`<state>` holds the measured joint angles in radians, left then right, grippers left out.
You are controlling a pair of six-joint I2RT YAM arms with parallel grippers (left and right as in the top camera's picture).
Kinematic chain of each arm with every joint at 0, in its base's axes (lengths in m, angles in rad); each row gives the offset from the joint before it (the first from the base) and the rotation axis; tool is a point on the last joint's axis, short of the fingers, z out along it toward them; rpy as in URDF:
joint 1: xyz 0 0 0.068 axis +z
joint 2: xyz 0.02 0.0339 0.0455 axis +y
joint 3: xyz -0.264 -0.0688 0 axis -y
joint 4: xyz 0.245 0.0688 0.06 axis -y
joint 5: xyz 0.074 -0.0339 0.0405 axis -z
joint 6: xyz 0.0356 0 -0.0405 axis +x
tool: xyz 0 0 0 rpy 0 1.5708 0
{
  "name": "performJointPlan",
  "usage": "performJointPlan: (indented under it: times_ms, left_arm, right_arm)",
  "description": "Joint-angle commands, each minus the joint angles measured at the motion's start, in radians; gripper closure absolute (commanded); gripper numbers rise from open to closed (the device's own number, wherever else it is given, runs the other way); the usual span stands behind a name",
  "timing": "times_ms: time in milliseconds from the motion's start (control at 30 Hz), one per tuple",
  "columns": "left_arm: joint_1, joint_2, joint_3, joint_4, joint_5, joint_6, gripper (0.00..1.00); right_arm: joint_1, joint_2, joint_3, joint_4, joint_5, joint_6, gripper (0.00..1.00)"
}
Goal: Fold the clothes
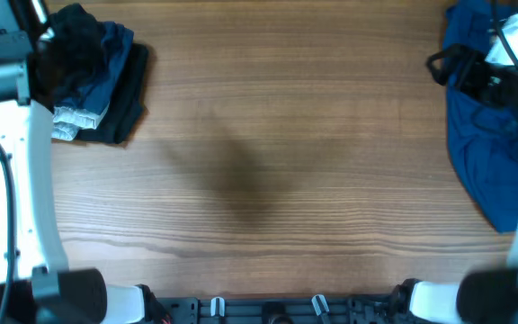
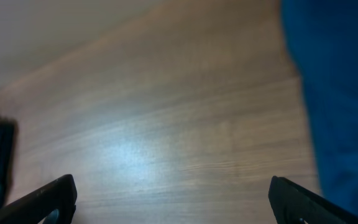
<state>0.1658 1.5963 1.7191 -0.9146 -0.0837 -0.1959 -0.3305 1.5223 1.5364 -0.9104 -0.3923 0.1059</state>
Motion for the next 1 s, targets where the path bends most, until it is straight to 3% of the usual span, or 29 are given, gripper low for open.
performJointPlan:
  times_ms: [0,200,367,500,667,767,800,833,900,967]
  left_arm:
    - [-0.084,-0.098,0.002,-0.08,0.004,0.009,0.0]
    - [-0.203,-0.137,0.002,-0.271,0.003,-0.033,0.0]
    - [-0.276,-0.18,0.002,-0.328,-0.006,-0.072,0.0]
    - [-0.316,-0.233,0.002,-0.327,-0.056,-0.074,0.0]
    - [-0.45,-0.37,0.002,-0.325,-0.297,-0.108,0.0]
    - [-0.467,-0.42,-0.001,-0.351,-0.309,-0.126,0.0]
    - [-0.467,-0.441,-0.002,-0.387,-0.323,-0.127,0.0]
    - [-0.467,-0.459,-0.008,-0.414,-0.326,-0.127,0.0]
    - [-0.467,-0.472,-0.021,-0.423,-0.326,-0.126,0.0]
    - [-0.467,-0.491,-0.047,-0.425,-0.326,-0.126,0.0]
  right_arm:
    - [0.006,-0.239,0.043,-0.044,0.189,-0.029,0.0]
    - [0.006,-0.523,0.043,-0.122,0.248,-0.025,0.0]
    - [0.006,-0.671,0.043,-0.096,0.341,-0.025,0.0]
    - [0.006,-0.675,0.035,-0.099,0.36,-0.024,0.0]
    - [0.006,-0.599,0.025,-0.075,0.391,-0.026,0.0]
    - [0.006,-0.525,0.025,-0.039,0.397,-0.031,0.0]
    - [0.006,-0.476,0.025,-0.017,0.37,-0.105,0.0]
    - [0.006,-0.426,0.025,0.015,0.189,-0.292,0.0]
    - [0.006,-0.39,0.027,0.016,0.006,-0.45,0.0]
    - [0.006,-0.342,0.027,0.031,-0.05,-0.444,0.0]
